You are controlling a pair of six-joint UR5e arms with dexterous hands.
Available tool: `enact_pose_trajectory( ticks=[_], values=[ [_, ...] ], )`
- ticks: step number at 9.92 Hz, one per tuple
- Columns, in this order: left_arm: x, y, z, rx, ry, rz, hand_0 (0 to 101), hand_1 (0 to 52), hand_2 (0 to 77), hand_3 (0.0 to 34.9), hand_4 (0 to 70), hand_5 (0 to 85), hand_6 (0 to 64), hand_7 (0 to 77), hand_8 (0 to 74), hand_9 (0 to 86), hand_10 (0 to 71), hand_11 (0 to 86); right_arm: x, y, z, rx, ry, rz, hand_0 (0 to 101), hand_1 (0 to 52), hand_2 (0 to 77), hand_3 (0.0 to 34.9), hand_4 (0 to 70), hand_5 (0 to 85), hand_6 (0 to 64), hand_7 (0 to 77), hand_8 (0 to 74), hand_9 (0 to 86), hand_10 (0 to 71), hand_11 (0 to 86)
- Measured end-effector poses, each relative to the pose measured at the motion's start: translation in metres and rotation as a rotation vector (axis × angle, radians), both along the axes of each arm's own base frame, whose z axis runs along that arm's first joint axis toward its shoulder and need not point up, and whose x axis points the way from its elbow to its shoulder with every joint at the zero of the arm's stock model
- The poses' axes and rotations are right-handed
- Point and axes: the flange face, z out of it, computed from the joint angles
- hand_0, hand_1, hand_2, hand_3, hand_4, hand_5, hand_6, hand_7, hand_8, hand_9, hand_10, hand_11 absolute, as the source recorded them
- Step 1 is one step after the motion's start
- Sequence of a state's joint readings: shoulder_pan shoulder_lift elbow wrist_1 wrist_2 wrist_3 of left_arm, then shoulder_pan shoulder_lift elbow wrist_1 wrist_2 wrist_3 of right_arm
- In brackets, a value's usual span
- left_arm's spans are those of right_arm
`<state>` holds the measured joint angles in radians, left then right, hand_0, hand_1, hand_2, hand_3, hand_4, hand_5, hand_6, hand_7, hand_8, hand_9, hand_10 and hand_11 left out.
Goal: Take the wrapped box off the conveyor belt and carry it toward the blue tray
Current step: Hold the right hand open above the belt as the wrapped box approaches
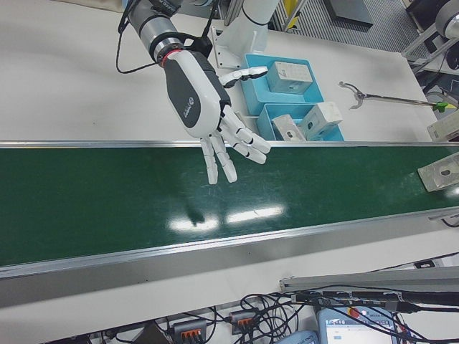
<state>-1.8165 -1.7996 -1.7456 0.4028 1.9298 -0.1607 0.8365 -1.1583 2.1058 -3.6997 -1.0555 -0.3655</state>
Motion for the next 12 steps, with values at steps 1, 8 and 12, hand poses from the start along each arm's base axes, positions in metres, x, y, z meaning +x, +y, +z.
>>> enact_pose_trajectory(
  ticks=[1,8,12],
  values=[
    [0.000,0.000,0.000,0.000,0.000,0.000,0,0.0,1.1,0.0,0.0,0.5,0.5,0.5,0.5,0.0,0.5,0.0,-0.008,-0.002,-0.012,0.016,-0.016,-0.009,39,8.2,12.0,30.3,0.0,17.5,0.0,18.0,0.5,4.9,2.7,4.9],
    [0.000,0.000,0.000,0.000,0.000,0.000,0,0.0,0.5,0.0,0.5,0.5,0.5,0.5,0.5,0.0,0.0,0.0,-0.031,0.002,-0.031,0.041,-0.050,-0.050,39,8.2,10.9,30.3,2.7,19.1,0.0,19.1,0.0,4.9,2.7,3.3],
    [0.000,0.000,0.000,0.000,0.000,0.000,0,0.0,0.5,0.0,0.5,0.5,0.5,0.5,0.5,0.0,0.5,0.0,-0.033,0.002,-0.027,0.034,-0.041,-0.050,39,8.2,12.0,30.2,3.8,19.1,0.0,19.1,0.5,4.9,1.6,3.3]
  ],
)
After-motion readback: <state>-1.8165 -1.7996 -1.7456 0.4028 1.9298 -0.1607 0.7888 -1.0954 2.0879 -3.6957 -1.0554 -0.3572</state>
